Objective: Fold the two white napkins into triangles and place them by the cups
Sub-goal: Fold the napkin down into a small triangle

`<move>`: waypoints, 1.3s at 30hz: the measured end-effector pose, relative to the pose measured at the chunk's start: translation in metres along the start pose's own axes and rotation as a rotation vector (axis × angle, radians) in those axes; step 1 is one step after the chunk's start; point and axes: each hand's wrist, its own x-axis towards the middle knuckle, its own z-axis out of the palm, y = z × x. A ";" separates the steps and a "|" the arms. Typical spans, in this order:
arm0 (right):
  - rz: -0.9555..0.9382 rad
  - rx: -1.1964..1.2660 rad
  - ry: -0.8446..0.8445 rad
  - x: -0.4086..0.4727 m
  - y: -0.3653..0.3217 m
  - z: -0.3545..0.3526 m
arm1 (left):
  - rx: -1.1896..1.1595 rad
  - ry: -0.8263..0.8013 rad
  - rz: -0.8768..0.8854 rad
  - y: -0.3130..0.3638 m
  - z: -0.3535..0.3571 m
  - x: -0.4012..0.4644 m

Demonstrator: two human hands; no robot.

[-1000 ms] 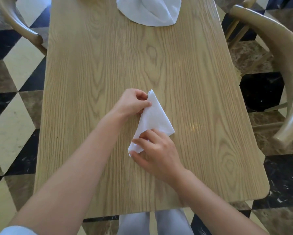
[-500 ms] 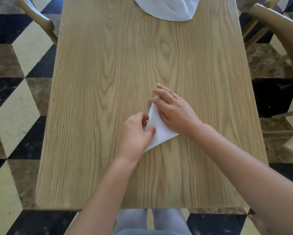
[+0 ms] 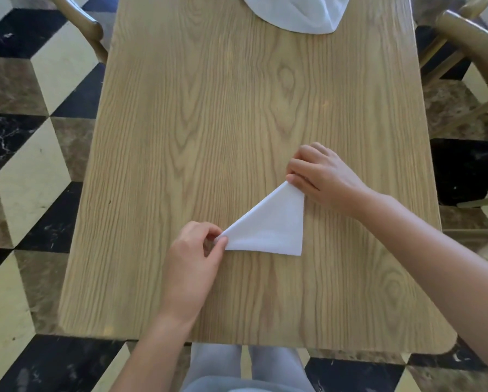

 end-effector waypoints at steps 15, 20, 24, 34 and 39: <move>0.048 0.077 0.215 -0.025 0.002 0.021 | 0.219 0.220 0.153 0.024 0.011 0.016; 0.056 0.106 0.255 -0.024 0.002 0.024 | 0.397 0.011 0.296 0.066 0.084 0.000; 0.024 0.116 0.286 -0.023 0.004 0.027 | 0.522 -0.032 0.221 0.052 0.103 0.005; 0.128 -0.018 0.384 -0.064 -0.018 0.036 | 0.625 -0.038 0.268 -0.002 0.061 0.003; 0.232 -0.203 0.548 -0.070 -0.063 0.045 | 0.599 -0.102 0.297 -0.018 0.042 0.010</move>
